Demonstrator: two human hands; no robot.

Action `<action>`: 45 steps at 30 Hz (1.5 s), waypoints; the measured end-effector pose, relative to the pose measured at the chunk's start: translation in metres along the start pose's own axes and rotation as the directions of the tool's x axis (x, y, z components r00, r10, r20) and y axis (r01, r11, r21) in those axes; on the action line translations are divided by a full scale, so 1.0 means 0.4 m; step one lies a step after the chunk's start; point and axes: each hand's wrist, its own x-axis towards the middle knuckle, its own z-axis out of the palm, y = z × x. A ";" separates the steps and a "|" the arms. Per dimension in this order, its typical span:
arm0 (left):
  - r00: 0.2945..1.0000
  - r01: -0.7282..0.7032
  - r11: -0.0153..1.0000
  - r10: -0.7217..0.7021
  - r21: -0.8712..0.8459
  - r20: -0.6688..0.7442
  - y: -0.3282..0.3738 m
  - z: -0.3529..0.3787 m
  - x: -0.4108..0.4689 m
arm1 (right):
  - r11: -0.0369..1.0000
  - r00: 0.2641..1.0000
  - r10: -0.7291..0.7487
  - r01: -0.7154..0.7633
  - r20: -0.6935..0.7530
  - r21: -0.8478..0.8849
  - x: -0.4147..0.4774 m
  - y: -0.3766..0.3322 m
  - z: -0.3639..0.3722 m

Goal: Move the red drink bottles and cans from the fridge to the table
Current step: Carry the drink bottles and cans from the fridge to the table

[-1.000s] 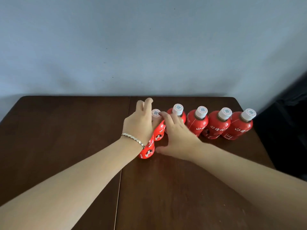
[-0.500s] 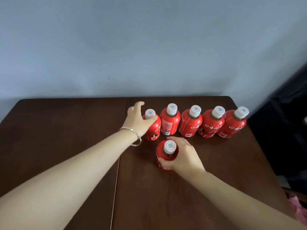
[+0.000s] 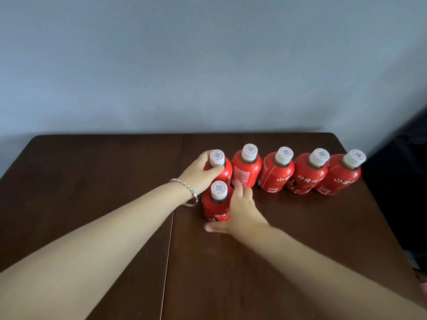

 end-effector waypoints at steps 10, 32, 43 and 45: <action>0.989 0.142 0.978 -0.146 -0.153 -0.012 -0.022 0.071 -0.034 | 0.851 0.928 -0.331 0.214 -0.173 -0.479 0.112 -0.019 -0.263; 0.990 0.087 0.961 -0.112 -0.262 -0.081 -0.029 0.070 -0.030 | 0.717 0.965 -0.238 0.099 -0.109 -0.691 0.105 0.027 -0.225; 0.988 0.107 0.962 -0.132 -0.249 -0.085 -0.034 0.072 -0.021 | 0.696 0.967 -0.085 -0.116 -0.241 -0.709 0.092 0.085 -0.240; 0.987 0.110 0.963 -0.135 -0.246 -0.087 -0.033 0.073 -0.023 | 0.678 0.967 -0.079 -0.128 -0.244 -0.724 0.090 0.084 -0.238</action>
